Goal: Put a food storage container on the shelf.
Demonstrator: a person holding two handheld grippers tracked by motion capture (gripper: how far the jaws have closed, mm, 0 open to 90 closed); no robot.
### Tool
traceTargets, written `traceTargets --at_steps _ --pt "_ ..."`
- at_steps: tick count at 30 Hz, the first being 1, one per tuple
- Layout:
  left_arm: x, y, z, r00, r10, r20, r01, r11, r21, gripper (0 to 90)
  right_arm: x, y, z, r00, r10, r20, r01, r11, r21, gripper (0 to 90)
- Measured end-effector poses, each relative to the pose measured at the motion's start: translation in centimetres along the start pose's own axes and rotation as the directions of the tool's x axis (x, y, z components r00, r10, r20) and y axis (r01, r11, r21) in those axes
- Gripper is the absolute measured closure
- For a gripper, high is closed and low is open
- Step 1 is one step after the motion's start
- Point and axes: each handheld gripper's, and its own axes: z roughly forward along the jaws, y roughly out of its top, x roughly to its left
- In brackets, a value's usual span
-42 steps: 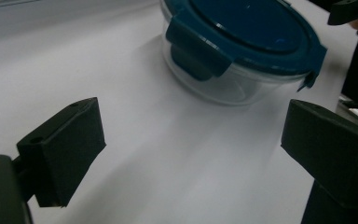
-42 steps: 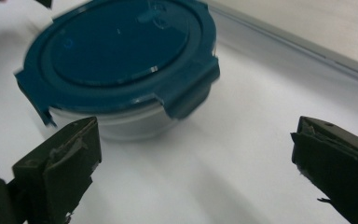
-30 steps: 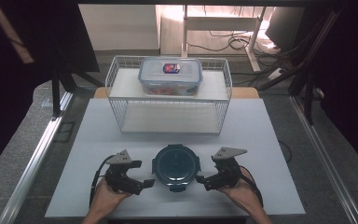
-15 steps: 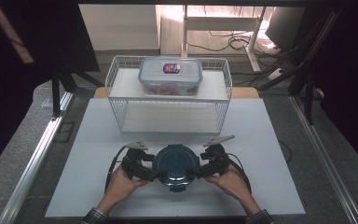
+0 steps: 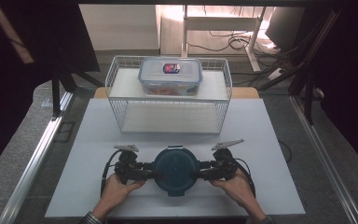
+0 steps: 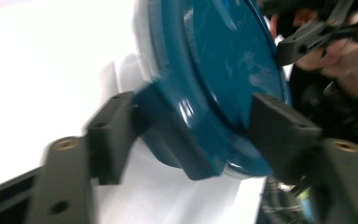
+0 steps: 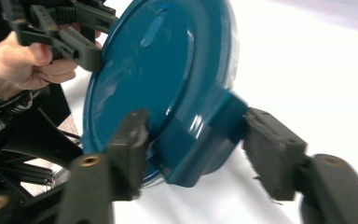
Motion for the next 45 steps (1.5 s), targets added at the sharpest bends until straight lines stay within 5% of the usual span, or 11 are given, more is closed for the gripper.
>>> traceTargets --at_steps 2,5,9,12,22,26,32,45 --pt "-0.1 -0.3 -0.4 0.9997 0.013 0.021 -0.013 0.9999 -0.007 44.5 0.3 -0.3 -0.5 1.0000 0.003 -0.005 -0.003 1.000 -0.013 47.8" --pt "-0.9 -0.7 -1.0 0.9952 0.098 0.003 -0.098 0.9952 -0.002 53.2 0.3 -0.7 -1.0 0.9988 0.035 -0.035 -0.036 0.999 -0.014 50.8" --pt "-1.3 -0.8 -1.0 0.9937 0.112 -0.010 -0.112 0.9937 -0.009 53.1 0.1 -1.0 -1.1 0.9971 0.058 -0.049 -0.059 0.998 -0.023 52.8" --pt "-1.4 -0.9 -0.9 0.9937 0.111 -0.015 -0.112 0.9935 -0.023 53.1 -0.2 -1.2 -1.1 0.9901 0.125 -0.065 -0.126 0.992 -0.024 54.2" --pt "-1.3 -1.9 -1.1 0.9996 -0.016 -0.023 0.014 0.9966 -0.081 54.3 0.4 -1.4 -1.3 0.9807 0.185 -0.062 -0.188 0.981 -0.047 57.3" --pt "-1.9 -1.6 -1.1 0.9990 -0.022 -0.038 0.018 0.9962 -0.086 55.5 0.7 -1.5 -1.5 0.9739 0.222 -0.049 -0.224 0.974 -0.046 57.6" --pt "-1.8 -0.8 -1.7 0.9977 -0.041 -0.055 0.034 0.9926 -0.116 56.2 1.8 -0.8 -1.4 0.9892 0.146 0.017 -0.144 0.987 -0.072 57.1" --pt "-2.7 2.4 -2.8 0.9955 0.010 -0.094 -0.024 0.9879 -0.153 56.1 1.8 1.8 -2.6 0.9957 0.087 0.030 -0.082 0.987 -0.141 56.7"
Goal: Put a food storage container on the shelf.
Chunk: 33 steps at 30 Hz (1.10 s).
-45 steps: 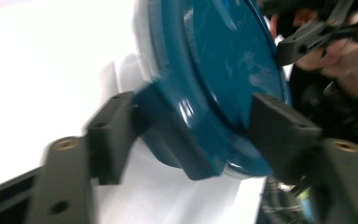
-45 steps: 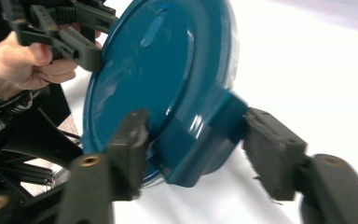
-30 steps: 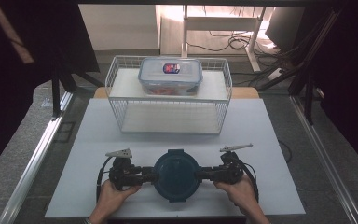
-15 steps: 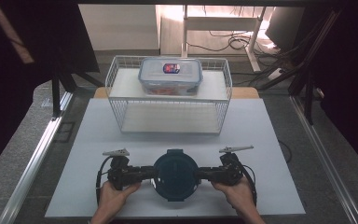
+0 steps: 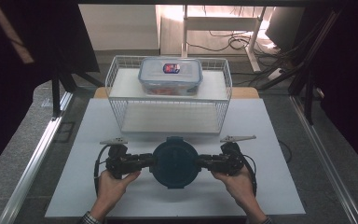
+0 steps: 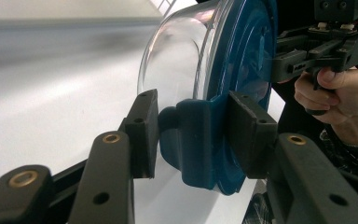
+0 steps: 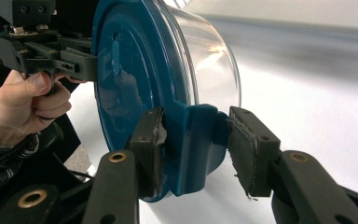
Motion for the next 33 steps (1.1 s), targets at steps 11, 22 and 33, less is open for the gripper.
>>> traceTargets --at_steps 11,22,33 --pt "-0.8 4.1 -1.4 0.9995 0.030 -0.009 -0.030 0.9988 -0.039 56.1 0.8 4.0 -1.1 0.9989 -0.047 0.008 0.047 0.998 -0.039 56.7" --pt "-1.5 9.2 -2.9 0.9982 0.059 -0.008 -0.059 0.9960 -0.067 56.1 2.1 9.1 -2.6 0.9959 -0.087 0.026 0.089 0.991 -0.103 56.8" --pt "-2.2 13.7 -4.6 0.9960 0.088 -0.016 -0.089 0.9901 -0.109 56.2 3.2 13.8 -3.8 0.9922 -0.122 0.029 0.125 0.977 -0.174 56.9"
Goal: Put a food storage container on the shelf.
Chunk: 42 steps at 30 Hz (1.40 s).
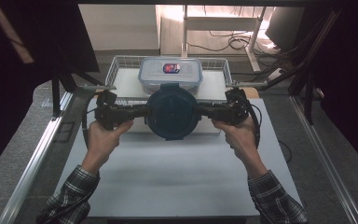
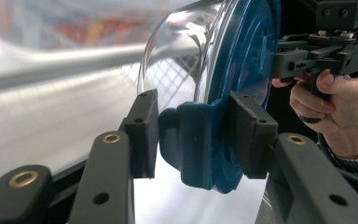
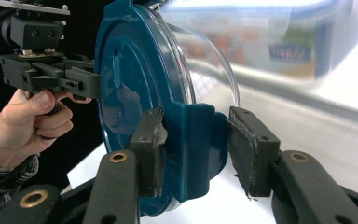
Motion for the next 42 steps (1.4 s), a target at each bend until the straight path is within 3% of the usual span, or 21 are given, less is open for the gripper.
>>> traceTargets --at_steps 18,29,42 --pt "0.0 7.1 -1.6 0.9996 0.027 -0.004 -0.027 0.9980 -0.058 56.3 0.3 6.8 -0.2 0.9996 -0.027 -0.010 0.026 0.996 -0.085 57.0" --pt "1.3 11.2 -1.7 0.9994 0.033 -0.008 -0.033 0.9935 -0.109 56.2 -0.2 10.4 0.5 0.9994 -0.035 -0.003 0.034 0.991 -0.128 57.0" --pt "3.1 13.0 -0.4 0.9993 0.013 -0.035 -0.017 0.9928 -0.118 55.9 -2.9 12.4 2.0 1.0000 0.005 -0.004 -0.005 0.991 -0.137 57.0"
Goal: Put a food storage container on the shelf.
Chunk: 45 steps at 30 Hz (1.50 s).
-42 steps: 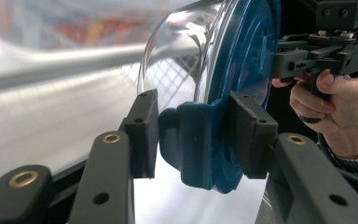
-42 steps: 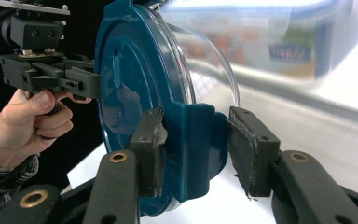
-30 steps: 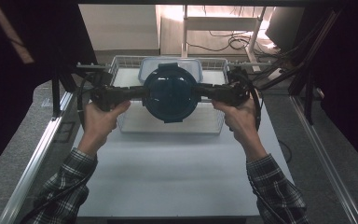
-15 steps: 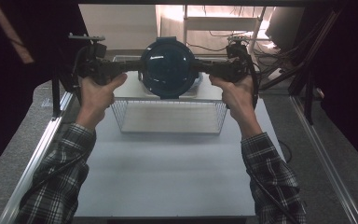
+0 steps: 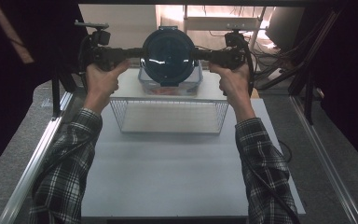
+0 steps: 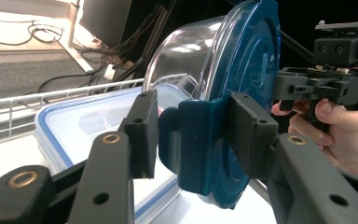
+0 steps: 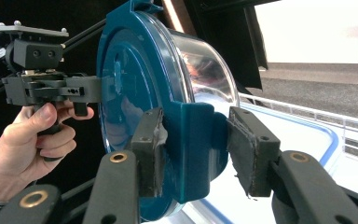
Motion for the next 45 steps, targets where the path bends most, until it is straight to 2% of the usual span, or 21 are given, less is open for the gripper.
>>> traceTargets --at_steps 8,11,14,16,17,18,19,20,22,23,24,25,27,28,31,34,36,39,41,42,45 --pt "0.5 0.2 0.6 1.0000 0.004 -0.007 -0.004 1.0000 -0.001 55.5 -0.9 0.3 0.4 0.9997 0.021 -0.007 -0.021 1.000 -0.002 56.4" --pt "0.5 0.1 0.7 0.9993 0.034 -0.015 -0.034 0.9993 -0.013 54.8 -1.1 0.3 0.6 0.9998 0.018 -0.012 -0.018 1.000 -0.007 55.9" --pt "0.6 -0.1 0.7 0.9991 0.039 -0.015 -0.040 0.9989 -0.025 54.5 -1.3 0.3 0.7 0.9997 0.016 -0.018 -0.016 1.000 -0.007 55.5" --pt "0.5 -0.2 0.7 0.9965 0.068 -0.048 -0.069 0.9972 -0.030 53.7 -1.4 0.3 0.8 0.9997 0.010 -0.021 -0.010 1.000 -0.011 55.2" --pt "0.2 -0.2 0.8 0.9930 0.085 -0.082 -0.088 0.9959 -0.023 53.4 -1.3 0.3 0.8 0.9998 0.004 -0.017 -0.004 1.000 -0.012 54.8" --pt "0.0 -0.2 0.8 0.9883 0.106 -0.109 -0.109 0.9938 -0.019 57.6 -1.2 0.4 0.9 0.9999 -0.004 -0.012 0.003 1.000 -0.012 54.1" --pt "-0.1 -0.2 1.0 0.9830 0.112 -0.145 -0.114 0.9935 -0.003 56.3 -1.1 0.4 1.0 1.0000 -0.008 -0.005 0.008 1.000 -0.013 52.7" --pt "0.0 -0.2 1.1 0.9828 0.104 -0.153 -0.105 0.9945 0.002 55.2 -1.0 0.5 1.1 1.0000 -0.008 0.004 0.008 1.000 -0.007 52.1" --pt "0.2 -0.4 1.1 0.9815 0.112 -0.155 -0.113 0.9936 0.008 64.5 -1.1 0.6 1.4 1.0000 0.007 0.005 -0.007 1.000 -0.004 49.0" --pt "0.2 -0.5 1.3 0.9810 0.115 -0.156 -0.115 0.9933 0.012 64.8 -1.2 0.7 1.5 0.9997 0.011 0.023 -0.011 1.000 -0.003 48.3" --pt "0.2 -0.6 1.4 0.9822 0.113 -0.150 -0.115 0.9934 -0.005 63.1 -1.2 0.7 1.7 0.9981 0.001 0.061 -0.001 1.000 -0.003 52.8" --pt "0.1 -0.6 1.5 0.9837 0.104 -0.147 -0.108 0.9939 -0.021 61.5 -1.2 0.7 1.8 0.9946 -0.010 0.103 0.008 1.000 0.021 52.7" --pt "-0.1 -0.4 1.7 0.9820 0.110 -0.153 -0.114 0.9934 -0.016 64.7 -1.7 0.6 1.8 0.9904 -0.002 0.138 -0.003 0.999 0.036 56.6" --pt "-0.2 -0.4 1.8 0.9804 0.115 -0.160 -0.119 0.9928 -0.014 64.6 -2.0 0.4 1.8 0.9924 0.009 0.123 -0.010 1.000 0.013 58.2" --pt "-0.5 -0.5 1.9 0.9751 0.127 -0.182 -0.131 0.9914 -0.009 62.7 -1.8 0.4 1.8 0.9894 0.004 0.145 -0.005 1.000 0.008 59.7" --pt "-0.8 -0.8 1.6 0.9721 0.135 -0.192 -0.141 0.9897 -0.022 59.9 -0.7 0.5 1.4 0.9752 -0.055 0.214 0.057 0.998 -0.002 64.5" --pt "-0.9 -1.0 1.0 0.9742 0.132 -0.183 -0.141 0.9895 -0.035 62.2 -0.2 0.5 0.7 0.9769 -0.070 0.202 0.073 0.997 -0.008 69.8" --pt "-1.1 -1.5 0.1 0.9764 0.132 -0.171 -0.141 0.9889 -0.046 69.2 0.9 0.0 -0.8 0.9733 -0.111 0.201 0.115 0.993 -0.008 80.5" --pt "-1.1 -1.9 -0.3 0.9770 0.137 -0.164 -0.145 0.9887 -0.038 75.0 1.3 -0.5 -1.5 0.9793 -0.121 0.162 0.122 0.993 0.004 87.4" --pt "-1.2 -2.2 -0.4 0.9781 0.138 -0.156 -0.144 0.9891 -0.030 77.1 1.5 -0.7 -1.7 0.9818 -0.122 0.145 0.122 0.992 0.012 88.7" --pt "-1.1 -2.9 -0.3 0.9795 0.140 -0.144 -0.143 0.9897 -0.008 84.6 2.3 -1.7 -1.4 0.9759 -0.174 0.132 0.164 0.983 0.080 89.2"
